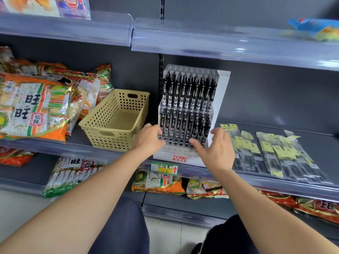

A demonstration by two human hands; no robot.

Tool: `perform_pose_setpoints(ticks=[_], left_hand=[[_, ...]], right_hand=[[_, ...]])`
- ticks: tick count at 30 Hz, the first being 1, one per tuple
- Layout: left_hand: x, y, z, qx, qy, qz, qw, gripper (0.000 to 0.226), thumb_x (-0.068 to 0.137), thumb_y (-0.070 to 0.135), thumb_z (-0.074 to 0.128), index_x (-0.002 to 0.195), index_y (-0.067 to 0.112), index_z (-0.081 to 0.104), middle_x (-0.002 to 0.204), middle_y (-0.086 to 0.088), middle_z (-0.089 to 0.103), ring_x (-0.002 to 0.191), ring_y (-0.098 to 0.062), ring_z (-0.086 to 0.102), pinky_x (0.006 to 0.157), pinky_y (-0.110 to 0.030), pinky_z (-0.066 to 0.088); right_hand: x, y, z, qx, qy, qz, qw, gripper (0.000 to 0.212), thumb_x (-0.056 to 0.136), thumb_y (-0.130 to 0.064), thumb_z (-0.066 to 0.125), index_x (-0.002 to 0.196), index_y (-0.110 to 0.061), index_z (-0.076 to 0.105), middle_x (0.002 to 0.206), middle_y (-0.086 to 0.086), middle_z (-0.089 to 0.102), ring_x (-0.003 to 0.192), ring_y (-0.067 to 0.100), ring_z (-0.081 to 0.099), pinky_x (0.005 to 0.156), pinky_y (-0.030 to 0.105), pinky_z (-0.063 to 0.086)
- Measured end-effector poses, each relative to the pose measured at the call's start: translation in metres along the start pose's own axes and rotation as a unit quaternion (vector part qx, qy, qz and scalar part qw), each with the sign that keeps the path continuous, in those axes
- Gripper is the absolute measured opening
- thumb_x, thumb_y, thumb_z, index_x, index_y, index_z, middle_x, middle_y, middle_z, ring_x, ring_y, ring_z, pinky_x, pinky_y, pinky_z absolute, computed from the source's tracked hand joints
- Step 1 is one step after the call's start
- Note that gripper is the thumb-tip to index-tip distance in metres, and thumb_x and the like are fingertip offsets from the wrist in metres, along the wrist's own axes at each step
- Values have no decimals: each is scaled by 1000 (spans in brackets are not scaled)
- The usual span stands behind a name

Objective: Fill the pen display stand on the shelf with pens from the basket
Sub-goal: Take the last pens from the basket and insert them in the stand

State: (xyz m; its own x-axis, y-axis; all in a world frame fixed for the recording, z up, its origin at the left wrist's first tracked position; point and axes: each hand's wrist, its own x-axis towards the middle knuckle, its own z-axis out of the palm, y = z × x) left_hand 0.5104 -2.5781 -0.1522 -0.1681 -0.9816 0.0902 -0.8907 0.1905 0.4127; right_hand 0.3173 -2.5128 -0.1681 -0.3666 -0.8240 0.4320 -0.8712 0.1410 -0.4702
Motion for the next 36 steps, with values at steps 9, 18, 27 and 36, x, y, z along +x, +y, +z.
perform_pose_setpoints(ticks=[9,18,27,36], left_hand=[[27,-37,-72,49,91,-27,994,11,93,17,56,91,21,67,97,1,65,84,-20,61,71,-34,55],[55,-104,-74,131,-66,-70,987,14,89,20,60,101,14,66,98,-3,65,88,-24,61,76,-34,52],[65,-124,-63,61,-150,-83,983,27,86,17,52,111,17,63,104,-3,64,89,-21,61,79,-35,53],[77,-132,-70,119,-174,-97,973,54,88,-8,39,139,7,46,140,-10,47,119,-27,51,91,-31,46]], right_hand=[[21,-91,21,52,-11,-249,967,21,90,-23,63,105,-9,64,90,4,61,85,23,58,61,33,47],[46,-159,83,11,-195,-237,952,25,96,-12,46,116,-9,61,108,11,55,94,33,59,76,39,51],[66,-192,121,186,-409,133,883,19,89,-10,48,104,-7,59,95,14,69,74,33,71,70,44,60],[45,-181,133,214,-272,-12,938,11,85,1,44,94,-7,44,87,8,56,76,25,55,58,30,43]])
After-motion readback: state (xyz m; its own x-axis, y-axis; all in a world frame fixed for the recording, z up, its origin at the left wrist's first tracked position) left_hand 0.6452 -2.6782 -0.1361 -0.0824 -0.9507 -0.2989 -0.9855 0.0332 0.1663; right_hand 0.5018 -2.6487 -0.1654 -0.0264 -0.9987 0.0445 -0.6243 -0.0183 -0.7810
